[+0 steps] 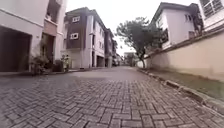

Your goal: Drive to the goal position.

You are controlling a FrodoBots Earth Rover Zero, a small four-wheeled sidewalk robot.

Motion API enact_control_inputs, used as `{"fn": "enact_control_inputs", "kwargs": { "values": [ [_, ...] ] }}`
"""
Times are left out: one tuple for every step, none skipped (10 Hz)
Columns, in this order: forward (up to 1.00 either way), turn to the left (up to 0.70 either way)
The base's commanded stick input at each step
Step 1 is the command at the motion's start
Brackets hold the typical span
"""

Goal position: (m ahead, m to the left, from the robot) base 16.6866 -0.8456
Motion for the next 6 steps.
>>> {"fn": "enact_control_inputs", "kwargs": {
  "values": [
    [0.69,-0.22],
    [0.69,0.02],
    [0.69,-0.19],
    [0.69,-0.30],
    [0.69,-0.04],
    [0.69,-0.15]
  ]
}}
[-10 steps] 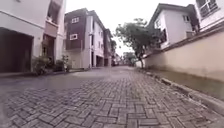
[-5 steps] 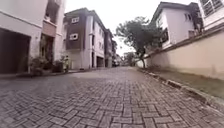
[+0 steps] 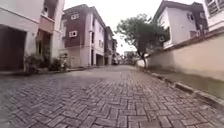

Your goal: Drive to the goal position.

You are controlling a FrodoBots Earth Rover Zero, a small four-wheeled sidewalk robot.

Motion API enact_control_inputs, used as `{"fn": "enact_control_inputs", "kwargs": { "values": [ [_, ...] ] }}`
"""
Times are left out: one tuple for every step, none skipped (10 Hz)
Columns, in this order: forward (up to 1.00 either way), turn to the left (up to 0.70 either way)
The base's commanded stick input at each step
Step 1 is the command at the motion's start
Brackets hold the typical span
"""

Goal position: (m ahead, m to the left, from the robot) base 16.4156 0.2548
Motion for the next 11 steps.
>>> {"fn": "enact_control_inputs", "kwargs": {
  "values": [
    [0.69,-0.35],
    [0.69,-0.35],
    [0.69,-0.24],
    [0.69,0.03],
    [0.69,0.03],
    [0.69,0.03],
    [0.69,0.03],
    [0.69,0.03],
    [0.69,0.03],
    [0.69,0.03],
    [0.69,0.02]
  ]
}}
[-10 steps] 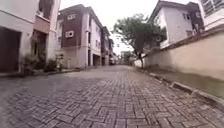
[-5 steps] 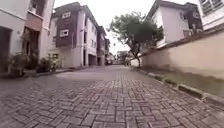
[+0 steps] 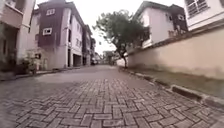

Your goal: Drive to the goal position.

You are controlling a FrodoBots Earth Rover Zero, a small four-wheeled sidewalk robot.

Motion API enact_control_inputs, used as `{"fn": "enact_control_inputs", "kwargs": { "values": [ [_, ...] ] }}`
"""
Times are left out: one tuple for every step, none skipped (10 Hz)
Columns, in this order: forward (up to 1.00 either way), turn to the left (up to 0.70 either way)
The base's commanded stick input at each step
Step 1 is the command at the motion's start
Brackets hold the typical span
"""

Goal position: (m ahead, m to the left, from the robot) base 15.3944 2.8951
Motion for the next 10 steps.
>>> {"fn": "enact_control_inputs", "kwargs": {
  "values": [
    [0.69,0.00],
    [0.69,-0.16],
    [0.69,0.03],
    [0.69,0.03],
    [0.69,0.03],
    [0.69,0.03],
    [0.69,0.03],
    [0.69,0.03],
    [0.69,0.03],
    [0.69,0.03]
  ]
}}
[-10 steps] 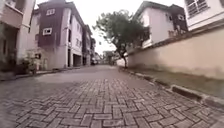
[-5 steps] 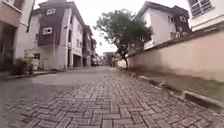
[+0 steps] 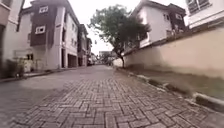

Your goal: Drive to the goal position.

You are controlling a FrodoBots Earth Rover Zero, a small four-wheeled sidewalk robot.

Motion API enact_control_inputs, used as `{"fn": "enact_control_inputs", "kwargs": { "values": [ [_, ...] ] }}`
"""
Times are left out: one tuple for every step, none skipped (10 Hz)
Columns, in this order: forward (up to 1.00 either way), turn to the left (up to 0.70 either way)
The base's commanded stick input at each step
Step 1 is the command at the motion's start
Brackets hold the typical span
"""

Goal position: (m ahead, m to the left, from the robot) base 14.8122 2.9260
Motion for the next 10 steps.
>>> {"fn": "enact_control_inputs", "kwargs": {
  "values": [
    [0.69,0.03],
    [0.69,0.03],
    [0.69,0.03],
    [0.69,0.03],
    [0.69,0.03],
    [0.69,0.03],
    [0.69,0.03],
    [0.69,0.03],
    [0.69,0.03],
    [0.69,0.03]
  ]
}}
